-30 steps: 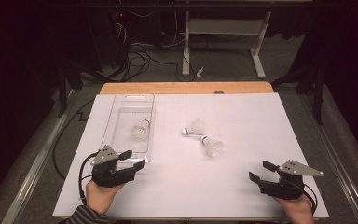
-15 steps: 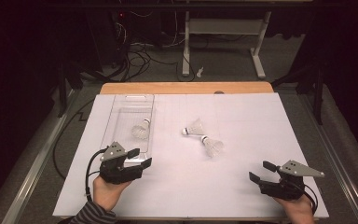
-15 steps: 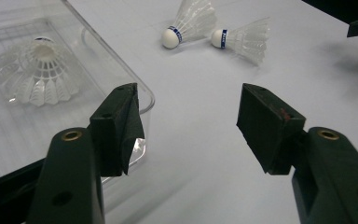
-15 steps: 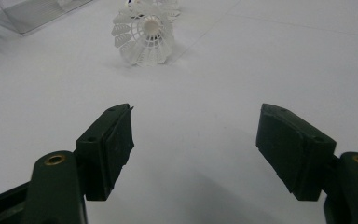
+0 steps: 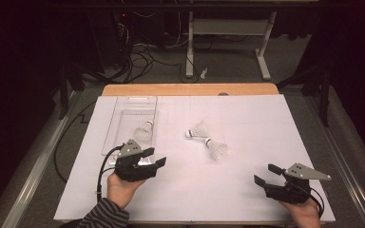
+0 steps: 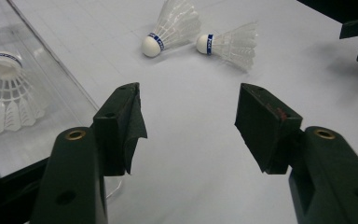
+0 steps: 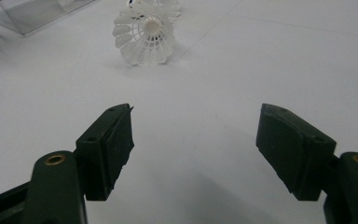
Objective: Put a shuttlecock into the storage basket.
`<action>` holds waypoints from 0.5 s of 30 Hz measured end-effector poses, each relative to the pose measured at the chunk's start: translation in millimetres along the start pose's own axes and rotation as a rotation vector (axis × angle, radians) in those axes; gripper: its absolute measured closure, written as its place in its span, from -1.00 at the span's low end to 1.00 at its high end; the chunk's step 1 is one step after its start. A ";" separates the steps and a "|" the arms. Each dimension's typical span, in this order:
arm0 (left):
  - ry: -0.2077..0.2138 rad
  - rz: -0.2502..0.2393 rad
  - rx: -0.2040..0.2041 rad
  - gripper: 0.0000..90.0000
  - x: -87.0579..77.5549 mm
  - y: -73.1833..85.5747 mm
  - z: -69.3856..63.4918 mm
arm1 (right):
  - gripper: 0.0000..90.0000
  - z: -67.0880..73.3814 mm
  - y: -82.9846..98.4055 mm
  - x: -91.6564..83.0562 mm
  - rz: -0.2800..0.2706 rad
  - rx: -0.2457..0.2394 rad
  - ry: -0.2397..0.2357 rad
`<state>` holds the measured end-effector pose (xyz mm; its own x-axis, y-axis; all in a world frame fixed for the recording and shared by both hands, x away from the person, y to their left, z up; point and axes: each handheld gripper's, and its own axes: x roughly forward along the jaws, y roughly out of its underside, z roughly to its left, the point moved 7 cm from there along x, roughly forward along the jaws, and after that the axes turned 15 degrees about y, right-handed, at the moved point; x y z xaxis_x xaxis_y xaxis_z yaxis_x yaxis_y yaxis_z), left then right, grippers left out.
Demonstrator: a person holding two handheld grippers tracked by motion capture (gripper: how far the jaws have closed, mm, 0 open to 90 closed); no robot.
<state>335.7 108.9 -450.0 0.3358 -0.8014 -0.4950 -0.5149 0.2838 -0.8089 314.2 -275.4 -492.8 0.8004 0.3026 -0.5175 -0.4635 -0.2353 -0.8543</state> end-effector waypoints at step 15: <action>0.024 0.039 -0.002 -0.07 16.9 -5.3 -1.4 | -0.38 0.1 0.1 0.0 0.001 -0.003 0.001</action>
<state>343.0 93.1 -453.7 0.2965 -0.8024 -0.5179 -0.5286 0.3137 -0.7887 314.1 -275.3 -492.9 0.8005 0.3016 -0.5180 -0.4628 -0.2382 -0.8539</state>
